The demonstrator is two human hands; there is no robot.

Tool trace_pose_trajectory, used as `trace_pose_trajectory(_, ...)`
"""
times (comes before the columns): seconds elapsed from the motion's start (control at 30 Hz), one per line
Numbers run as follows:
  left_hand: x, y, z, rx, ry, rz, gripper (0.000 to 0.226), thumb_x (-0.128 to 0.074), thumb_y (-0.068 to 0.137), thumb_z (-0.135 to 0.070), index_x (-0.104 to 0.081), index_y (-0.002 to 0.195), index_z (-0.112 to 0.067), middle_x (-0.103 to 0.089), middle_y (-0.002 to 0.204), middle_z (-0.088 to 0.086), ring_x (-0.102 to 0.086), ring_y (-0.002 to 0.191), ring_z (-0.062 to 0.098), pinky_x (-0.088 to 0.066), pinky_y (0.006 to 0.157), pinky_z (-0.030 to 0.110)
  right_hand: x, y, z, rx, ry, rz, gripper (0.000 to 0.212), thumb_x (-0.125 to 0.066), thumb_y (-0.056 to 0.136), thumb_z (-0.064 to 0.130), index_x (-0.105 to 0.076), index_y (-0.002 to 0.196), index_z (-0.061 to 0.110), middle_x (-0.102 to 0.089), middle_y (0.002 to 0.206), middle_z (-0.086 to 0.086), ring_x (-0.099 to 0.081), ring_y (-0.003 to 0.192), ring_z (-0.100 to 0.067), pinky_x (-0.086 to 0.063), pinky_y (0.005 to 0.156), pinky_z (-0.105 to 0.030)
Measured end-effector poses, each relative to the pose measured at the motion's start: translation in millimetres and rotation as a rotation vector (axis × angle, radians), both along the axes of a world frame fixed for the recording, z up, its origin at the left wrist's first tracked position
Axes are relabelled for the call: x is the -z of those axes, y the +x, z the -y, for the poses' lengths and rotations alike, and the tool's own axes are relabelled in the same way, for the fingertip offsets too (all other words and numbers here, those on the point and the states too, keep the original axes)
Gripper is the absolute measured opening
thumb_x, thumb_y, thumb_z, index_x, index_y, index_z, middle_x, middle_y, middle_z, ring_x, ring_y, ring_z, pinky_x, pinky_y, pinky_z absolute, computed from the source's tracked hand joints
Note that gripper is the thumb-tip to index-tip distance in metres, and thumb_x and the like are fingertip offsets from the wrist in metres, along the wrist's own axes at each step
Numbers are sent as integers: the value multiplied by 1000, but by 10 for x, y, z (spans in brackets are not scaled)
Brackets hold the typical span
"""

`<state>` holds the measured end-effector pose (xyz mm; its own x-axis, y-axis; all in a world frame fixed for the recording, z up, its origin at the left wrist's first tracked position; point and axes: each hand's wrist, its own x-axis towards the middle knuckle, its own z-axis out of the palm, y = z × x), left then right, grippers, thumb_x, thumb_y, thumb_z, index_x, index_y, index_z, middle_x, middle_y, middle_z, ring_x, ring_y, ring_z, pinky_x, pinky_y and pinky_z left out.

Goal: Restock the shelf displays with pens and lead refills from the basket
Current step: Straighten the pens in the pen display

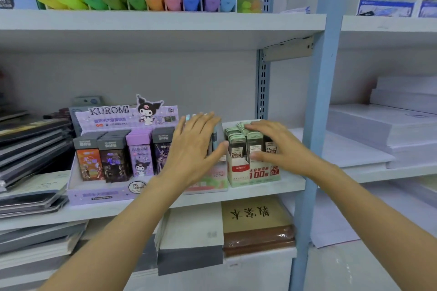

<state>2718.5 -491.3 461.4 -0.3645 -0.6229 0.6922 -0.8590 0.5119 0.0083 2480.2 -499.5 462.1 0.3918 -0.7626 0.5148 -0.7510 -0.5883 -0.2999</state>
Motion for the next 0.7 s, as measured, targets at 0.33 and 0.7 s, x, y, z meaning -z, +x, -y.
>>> trace_pose_trajectory(0.33, 61, -235, -84, -96, -108, 355, 64, -18, 97, -50, -31, 150, -16, -38, 153, 1, -20, 147, 21, -1, 121, 48, 87, 5, 151, 15, 31, 156, 63, -56, 93, 39, -27, 150, 37, -15, 160, 8, -17, 147, -13, -28, 115, -35)
trace_pose_trajectory(0.7, 124, -236, -46, -160, -132, 326, 65, -26, 97, -49, -34, 148, -10, -27, 157, 4, -3, 149, 24, 2, 121, 48, 534, -9, -191, 61, -391, 30, 35, -70, 87, 29, -64, 118, 15, -64, 111, 4, -54, 109, -16, -36, 93, -33)
